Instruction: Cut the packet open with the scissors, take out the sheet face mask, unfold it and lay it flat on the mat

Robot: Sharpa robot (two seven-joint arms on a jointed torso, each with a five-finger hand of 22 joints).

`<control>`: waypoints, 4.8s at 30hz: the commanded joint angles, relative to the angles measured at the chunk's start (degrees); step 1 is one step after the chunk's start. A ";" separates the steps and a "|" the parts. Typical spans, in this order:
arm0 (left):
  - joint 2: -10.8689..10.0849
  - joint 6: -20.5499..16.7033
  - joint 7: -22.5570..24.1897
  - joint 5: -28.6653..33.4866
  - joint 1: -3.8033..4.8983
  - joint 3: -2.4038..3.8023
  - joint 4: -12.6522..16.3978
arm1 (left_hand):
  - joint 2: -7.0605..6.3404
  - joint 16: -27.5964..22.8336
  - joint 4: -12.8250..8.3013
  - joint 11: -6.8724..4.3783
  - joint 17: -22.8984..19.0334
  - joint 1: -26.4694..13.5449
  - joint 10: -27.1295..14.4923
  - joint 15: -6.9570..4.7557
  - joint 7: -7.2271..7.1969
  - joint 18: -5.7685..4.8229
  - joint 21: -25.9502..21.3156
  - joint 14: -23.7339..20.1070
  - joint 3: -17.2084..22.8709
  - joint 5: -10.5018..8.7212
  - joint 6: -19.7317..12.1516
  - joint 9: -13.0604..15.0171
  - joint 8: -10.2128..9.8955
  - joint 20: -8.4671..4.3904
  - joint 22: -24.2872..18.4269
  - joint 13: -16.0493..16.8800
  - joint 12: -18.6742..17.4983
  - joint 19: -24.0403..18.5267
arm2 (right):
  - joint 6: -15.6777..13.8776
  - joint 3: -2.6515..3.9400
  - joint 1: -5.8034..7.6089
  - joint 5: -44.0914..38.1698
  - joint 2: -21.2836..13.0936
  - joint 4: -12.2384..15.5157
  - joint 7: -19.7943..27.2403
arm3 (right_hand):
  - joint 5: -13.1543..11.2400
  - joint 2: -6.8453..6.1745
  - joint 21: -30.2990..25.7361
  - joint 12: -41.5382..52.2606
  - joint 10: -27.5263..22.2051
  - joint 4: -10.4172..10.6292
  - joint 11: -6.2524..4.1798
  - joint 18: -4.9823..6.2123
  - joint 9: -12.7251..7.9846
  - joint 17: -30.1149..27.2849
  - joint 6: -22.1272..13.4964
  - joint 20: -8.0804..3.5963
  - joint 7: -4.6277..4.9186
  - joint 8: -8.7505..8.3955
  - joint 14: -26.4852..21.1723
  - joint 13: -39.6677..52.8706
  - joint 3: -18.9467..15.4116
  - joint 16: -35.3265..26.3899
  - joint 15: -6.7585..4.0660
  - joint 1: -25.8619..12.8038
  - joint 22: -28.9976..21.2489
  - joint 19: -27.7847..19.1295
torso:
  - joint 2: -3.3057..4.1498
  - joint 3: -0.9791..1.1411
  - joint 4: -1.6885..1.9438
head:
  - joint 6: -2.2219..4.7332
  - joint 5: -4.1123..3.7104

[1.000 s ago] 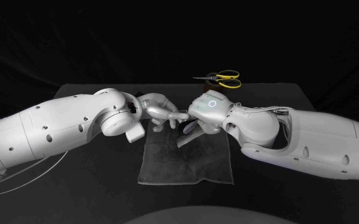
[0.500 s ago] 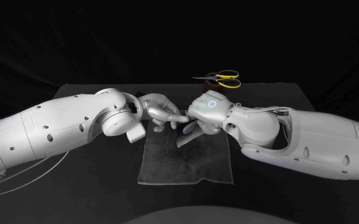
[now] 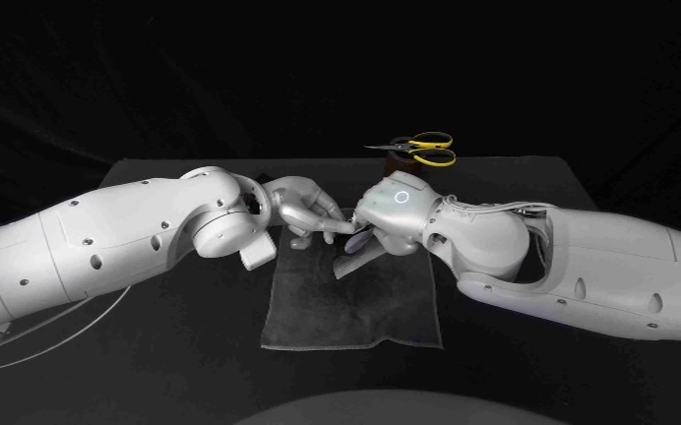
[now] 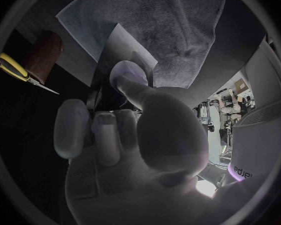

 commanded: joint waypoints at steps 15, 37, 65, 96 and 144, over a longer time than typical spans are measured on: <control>-0.48 2.52 0.65 4.86 -0.03 -0.01 0.31 | 2.47 0.33 1.26 -0.51 0.12 -1.27 -0.11 -0.12 -0.06 -1.10 0.10 0.37 3.51 -0.06 0.21 0.15 0.45 0.20 -0.15 0.75 0.41 -0.09 | 0.49 -0.01 -0.28 -0.76 -0.55 -0.11 0.26 | 0.15 -0.33 0.34 -0.07 4.93 0.00 -0.34 -0.44 0.08 14.37 0.37 -0.15 0.03 0.33 5.90 12.00 0.59 0.18 -0.22 -0.16 8.61 0.39 | 0.02 -0.04 0.03 | -0.19 -0.06; -0.36 2.69 0.56 7.34 -0.03 -0.02 0.29 | 0.68 0.93 -5.77 -0.77 1.70 1.67 0.24 -0.35 -0.30 -1.34 1.68 0.60 17.62 -0.06 -0.44 2.26 3.98 0.12 1.83 1.30 -1.35 0.12 | 0.05 -0.03 -0.74 -0.73 -1.20 0.43 0.13 | 0.15 -0.44 0.35 -0.17 4.92 0.01 -0.35 -0.45 0.10 14.34 0.38 -0.14 0.03 0.37 5.89 11.94 0.72 0.15 -0.23 -0.22 8.63 0.40 | 0.02 0.04 0.01 | -0.36 0.07; 0.25 1.24 0.62 4.47 -0.14 -0.05 0.77 | -1.85 2.12 -9.88 -1.33 5.21 -2.82 3.05 -0.84 -0.75 -1.94 4.58 2.22 26.03 -0.02 0.66 5.01 6.42 -0.23 5.39 1.77 -2.27 1.82 | -26.36 -0.05 -1.51 22.05 -7.55 3.54 4.77 | 0.19 -8.26 -12.62 -15.84 1.31 12.06 2.19 2.04 -3.36 7.41 -6.25 1.27 3.14 -5.02 3.59 3.11 -3.25 -6.29 1.69 -3.23 3.09 -5.52 | 0.04 -0.02 0.01 | -0.55 0.07; 0.71 -0.22 -0.31 3.61 -0.23 -0.20 1.39 | -2.30 2.34 -10.51 -1.35 5.89 -3.57 3.38 -0.88 -0.74 -2.15 5.36 2.55 27.23 -0.02 0.83 5.45 6.61 -0.28 6.42 1.98 -2.20 2.45 | -31.17 0.75 -1.66 54.43 -12.62 9.13 7.07 | 4.36 -7.29 -3.18 -3.50 4.29 19.07 1.69 0.14 -4.74 13.28 -5.02 0.99 2.66 -5.58 5.62 10.26 -8.39 -0.82 0.93 -2.15 7.67 0.17 | -0.01 -0.08 0.05 | -0.51 -0.06; 1.29 -0.43 -0.66 3.55 -0.46 -0.23 1.86 | -2.39 2.36 -10.71 -1.34 5.92 -3.89 3.48 -0.88 -0.71 -2.19 5.56 2.61 27.70 -0.02 0.85 5.61 6.65 -0.30 6.65 2.06 -2.19 2.59 | -19.23 0.55 -2.86 45.87 -5.72 3.34 -3.88 | 0.67 -6.59 -3.65 -4.07 4.15 24.01 0.70 0.24 -4.61 13.16 -1.82 0.31 1.40 -4.57 5.57 10.17 -17.30 -0.96 0.18 -4.34 8.11 -0.08 | 0.01 -0.03 0.05 | -0.74 -0.13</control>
